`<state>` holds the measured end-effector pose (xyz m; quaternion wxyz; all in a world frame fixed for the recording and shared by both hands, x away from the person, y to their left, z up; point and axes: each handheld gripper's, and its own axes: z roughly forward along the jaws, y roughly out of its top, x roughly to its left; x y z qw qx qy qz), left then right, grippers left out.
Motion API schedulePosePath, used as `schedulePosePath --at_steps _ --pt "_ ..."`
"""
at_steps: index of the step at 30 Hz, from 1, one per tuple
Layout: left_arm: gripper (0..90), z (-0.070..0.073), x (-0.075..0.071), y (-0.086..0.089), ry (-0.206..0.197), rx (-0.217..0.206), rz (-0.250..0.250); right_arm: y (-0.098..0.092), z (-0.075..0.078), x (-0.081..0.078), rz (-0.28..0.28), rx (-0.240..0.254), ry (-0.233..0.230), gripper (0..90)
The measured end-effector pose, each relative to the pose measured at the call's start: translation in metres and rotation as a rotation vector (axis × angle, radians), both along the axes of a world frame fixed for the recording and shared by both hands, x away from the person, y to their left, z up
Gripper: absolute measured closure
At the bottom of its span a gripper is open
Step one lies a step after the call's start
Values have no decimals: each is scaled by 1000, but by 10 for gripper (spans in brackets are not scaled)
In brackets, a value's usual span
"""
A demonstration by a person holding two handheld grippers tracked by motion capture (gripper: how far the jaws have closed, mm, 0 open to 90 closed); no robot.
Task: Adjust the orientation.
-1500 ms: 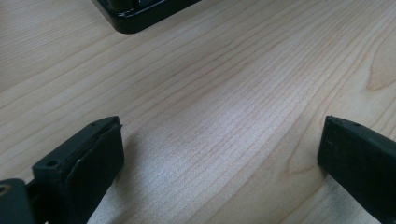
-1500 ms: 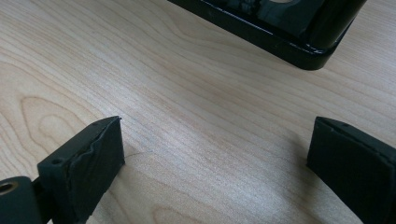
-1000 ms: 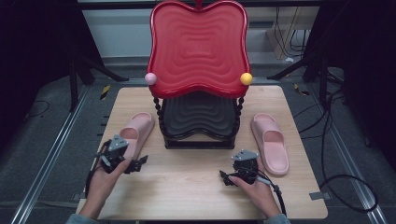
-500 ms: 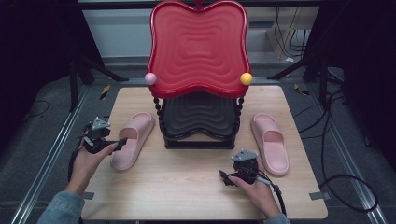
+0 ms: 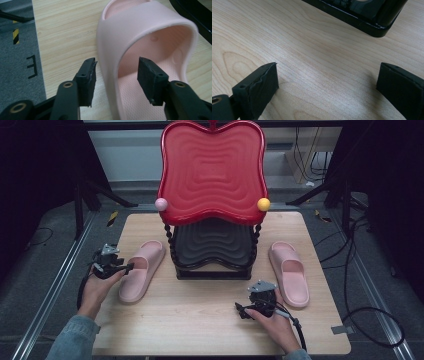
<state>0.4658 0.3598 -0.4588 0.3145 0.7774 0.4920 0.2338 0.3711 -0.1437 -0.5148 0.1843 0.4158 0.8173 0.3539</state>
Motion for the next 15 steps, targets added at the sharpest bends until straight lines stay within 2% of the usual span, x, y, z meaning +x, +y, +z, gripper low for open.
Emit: schedulePosePath --at_steps 2,5,12,14,15 --pt "547 -6 5 1 -10 -12 16 0 0 0 0 0 0 40" --pt "597 -8 9 1 -17 -15 10 0 0 0 -1 0 0 40" --pt "680 -9 11 -2 -31 -19 9 0 0 0 -1 0 0 40" --pt "748 -10 11 -2 -34 -19 14 0 0 0 0 0 0 40" --pt "748 -10 11 -3 -40 -19 21 0 0 0 0 0 0 40"
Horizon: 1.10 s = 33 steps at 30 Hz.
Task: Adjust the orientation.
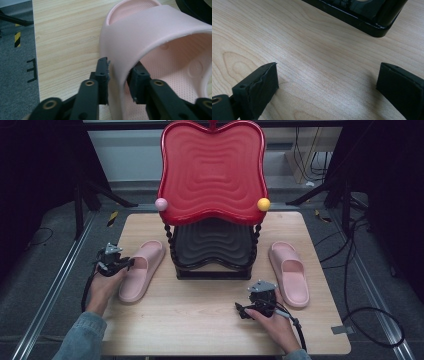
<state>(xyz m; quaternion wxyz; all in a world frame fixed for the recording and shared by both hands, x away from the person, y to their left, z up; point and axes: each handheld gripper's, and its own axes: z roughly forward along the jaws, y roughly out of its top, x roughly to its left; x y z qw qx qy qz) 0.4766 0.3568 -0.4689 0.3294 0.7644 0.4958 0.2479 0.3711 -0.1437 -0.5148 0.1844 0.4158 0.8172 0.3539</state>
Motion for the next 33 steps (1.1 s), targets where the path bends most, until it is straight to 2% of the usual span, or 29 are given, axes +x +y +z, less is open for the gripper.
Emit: schedulePosePath --at_steps 3,7,9,10,11,12,14,15,16,18,19,20,23,27,29,30,31,32,33 --pt "803 1 -3 -1 -6 32 17 0 0 0 0 2 1 40" --pt "824 7 -9 1 -9 25 22 0 0 0 0 2 0 40" --pt "828 17 -20 4 -43 34 26 0 0 0 -1 1 0 40" --pt "829 17 -20 4 -43 34 26 0 0 0 -1 1 0 40" --pt "831 24 -30 6 -60 14 20 0 0 0 -1 2 0 40" --pt "832 24 -30 6 -60 14 20 0 0 0 -1 2 0 40" --pt "833 31 -42 7 -73 10 7 0 0 0 -3 2 0 40" --pt "830 37 -55 8 -83 15 -3 0 0 0 -3 2 0 40" --pt "829 37 -55 8 -83 15 -3 0 0 -1 -4 2 0 40" --pt "831 43 -74 6 -94 -3 -20 0 0 -1 -5 1 0 40" --pt "831 44 -80 5 -94 -6 -28 0 0 -1 -5 2 0 40" --pt "831 44 -80 5 -94 -6 -28 0 0 -1 -5 2 0 40" --pt "830 45 -102 -8 -92 9 -79 0 0 -1 -6 1 0 40" --pt "828 44 -114 -20 -92 -1 -102 0 0 -1 -6 1 0 40" --pt "831 41 -120 -35 -87 -2 -136 0 0 -1 -5 1 0 40" --pt "831 41 -120 -35 -87 -2 -136 0 0 -1 -5 1 0 40" --pt "835 39 -124 -43 -91 36 -134 0 0 -1 -6 2 0 40" --pt "834 39 -124 -43 -91 36 -134 0 0 -1 -6 2 0 40" --pt "831 36 -128 -45 -82 14 -135 0 0 -1 -7 2 1 40"
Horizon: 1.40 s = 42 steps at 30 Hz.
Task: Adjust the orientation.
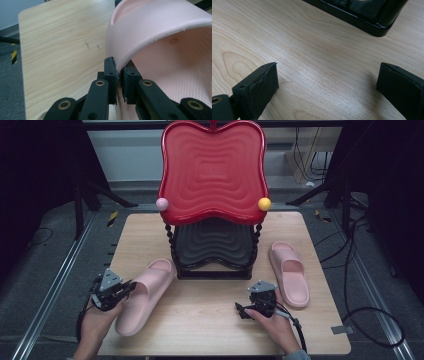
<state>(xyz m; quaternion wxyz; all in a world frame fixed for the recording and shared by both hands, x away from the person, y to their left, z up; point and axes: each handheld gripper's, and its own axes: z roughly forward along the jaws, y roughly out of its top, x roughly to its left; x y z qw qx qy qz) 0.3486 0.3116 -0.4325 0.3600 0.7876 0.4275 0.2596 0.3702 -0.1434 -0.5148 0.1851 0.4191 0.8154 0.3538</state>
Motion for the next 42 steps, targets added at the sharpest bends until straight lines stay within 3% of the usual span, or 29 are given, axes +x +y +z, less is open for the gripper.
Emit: schedulePosePath --at_steps 3,6,12,18,25,31,39,42 --pt "835 -3 -6 -1 3 -6 -6 0 0 0 1 0 0 40" --pt "829 -6 -10 0 1 16 -7 0 0 0 0 0 0 40" --pt "833 -6 -19 -1 4 2 -31 0 0 0 0 0 0 40" --pt "833 -10 -27 -21 13 11 -91 0 0 0 -2 0 1 40" --pt "831 -20 -23 -62 41 41 -173 0 0 0 -2 0 1 40" --pt "830 -29 -20 -86 64 61 -221 0 0 0 -2 0 1 40" --pt "815 -37 -18 -97 66 68 -220 0 0 0 -2 0 1 40" --pt "705 -38 -19 -96 63 54 -212 0 0 0 -1 0 1 40"
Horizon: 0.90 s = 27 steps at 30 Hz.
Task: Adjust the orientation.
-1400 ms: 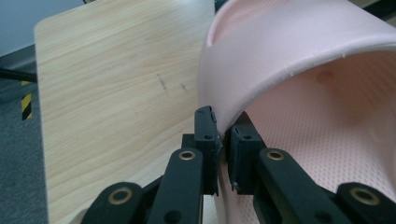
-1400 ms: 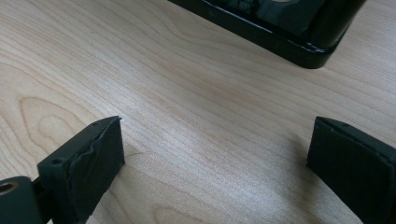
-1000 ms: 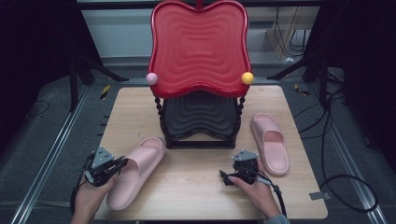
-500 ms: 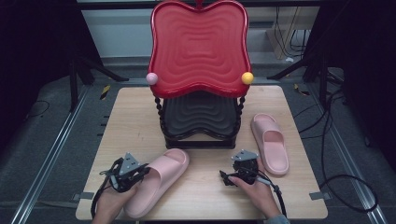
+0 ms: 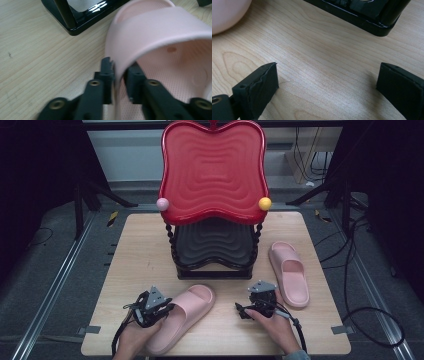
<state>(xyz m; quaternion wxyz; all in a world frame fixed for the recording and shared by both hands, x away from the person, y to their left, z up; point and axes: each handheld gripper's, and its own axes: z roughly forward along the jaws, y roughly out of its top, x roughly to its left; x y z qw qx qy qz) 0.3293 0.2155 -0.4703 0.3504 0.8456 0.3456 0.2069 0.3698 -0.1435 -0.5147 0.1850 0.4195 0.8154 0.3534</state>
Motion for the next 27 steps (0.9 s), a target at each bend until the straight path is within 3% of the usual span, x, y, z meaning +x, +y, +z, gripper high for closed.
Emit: schedulePosePath --at_steps 4,6,7,8,15,18,22,27 --pt "536 3 -5 7 -24 -28 18 0 0 0 0 0 0 40" --pt "504 6 -10 13 -33 -51 31 0 0 0 0 0 0 40" --pt "420 9 -15 17 -34 -64 32 0 0 0 0 0 0 40" --pt "393 9 -15 17 -34 -64 32 0 0 0 0 0 0 40" --pt "246 18 -40 30 -20 -178 -19 0 0 0 -1 0 0 40" --pt "284 19 -48 24 -14 -215 -46 0 0 0 -1 0 0 40" --pt "385 20 -52 13 -19 -202 -76 0 0 0 -1 0 0 40" --pt "469 11 -49 -1 24 -200 -112 0 0 0 -1 0 0 40"
